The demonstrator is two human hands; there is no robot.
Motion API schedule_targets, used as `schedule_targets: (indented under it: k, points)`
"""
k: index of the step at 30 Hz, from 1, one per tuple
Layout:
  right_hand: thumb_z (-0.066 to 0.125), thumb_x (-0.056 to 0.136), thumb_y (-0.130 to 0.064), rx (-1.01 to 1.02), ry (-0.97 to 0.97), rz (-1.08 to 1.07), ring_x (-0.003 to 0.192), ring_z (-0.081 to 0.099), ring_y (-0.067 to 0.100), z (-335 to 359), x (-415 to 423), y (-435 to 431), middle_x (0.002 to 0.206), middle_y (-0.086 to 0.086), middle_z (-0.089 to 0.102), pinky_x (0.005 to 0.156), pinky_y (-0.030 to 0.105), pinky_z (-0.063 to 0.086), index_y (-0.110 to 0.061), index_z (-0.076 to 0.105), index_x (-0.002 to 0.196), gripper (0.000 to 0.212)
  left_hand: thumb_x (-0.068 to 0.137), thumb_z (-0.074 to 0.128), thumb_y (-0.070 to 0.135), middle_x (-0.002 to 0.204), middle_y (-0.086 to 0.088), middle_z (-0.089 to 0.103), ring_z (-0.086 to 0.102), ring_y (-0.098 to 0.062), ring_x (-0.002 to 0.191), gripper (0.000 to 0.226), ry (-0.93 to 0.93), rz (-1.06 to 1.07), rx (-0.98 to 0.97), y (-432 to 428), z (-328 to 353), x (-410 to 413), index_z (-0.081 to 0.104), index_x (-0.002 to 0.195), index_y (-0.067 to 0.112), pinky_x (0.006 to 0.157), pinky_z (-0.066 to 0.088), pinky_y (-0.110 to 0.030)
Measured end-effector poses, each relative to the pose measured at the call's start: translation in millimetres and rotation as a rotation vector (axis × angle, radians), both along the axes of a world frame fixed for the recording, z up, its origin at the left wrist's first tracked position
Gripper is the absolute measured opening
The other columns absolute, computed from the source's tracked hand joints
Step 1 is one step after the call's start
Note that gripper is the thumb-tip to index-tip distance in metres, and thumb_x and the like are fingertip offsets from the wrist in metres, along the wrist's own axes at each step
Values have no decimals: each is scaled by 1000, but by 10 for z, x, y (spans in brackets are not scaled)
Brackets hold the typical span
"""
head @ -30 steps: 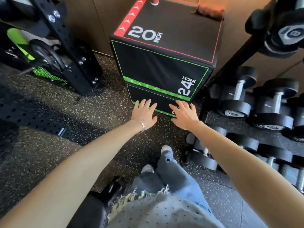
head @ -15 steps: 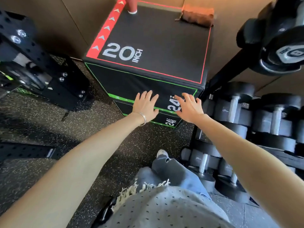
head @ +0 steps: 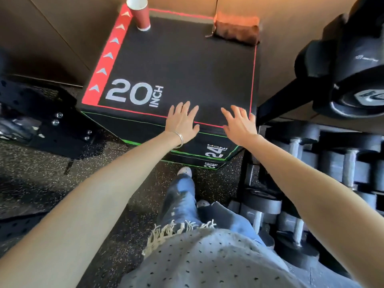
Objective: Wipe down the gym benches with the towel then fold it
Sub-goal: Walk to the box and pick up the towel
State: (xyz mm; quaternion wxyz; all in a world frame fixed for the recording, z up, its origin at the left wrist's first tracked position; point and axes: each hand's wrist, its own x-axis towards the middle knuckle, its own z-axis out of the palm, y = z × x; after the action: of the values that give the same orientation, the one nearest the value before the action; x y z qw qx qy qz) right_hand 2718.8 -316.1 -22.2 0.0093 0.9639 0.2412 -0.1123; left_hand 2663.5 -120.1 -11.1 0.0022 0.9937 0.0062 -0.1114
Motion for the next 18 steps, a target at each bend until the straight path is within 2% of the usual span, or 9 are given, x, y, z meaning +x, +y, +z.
schedule_targets:
  k: [11,18]
  points:
    - [46,96,-31,8,-37,-121,139,18,29,103,1015,430,151,11,22,109,54,20,-22,18,148,60,95,38,45,156,-11,17,16,-30,143,63,3,-114,9,425,3,1176,18,150,21,116,16,-46]
    - [44,97,-30,-33,0,-119,139,18,29,114,1481,452,151,10,21,110,54,20,-22,18,148,58,95,38,44,156,-11,17,16,-30,143,63,39,-112,10,491,-120,1549,17,150,21,116,15,-45]
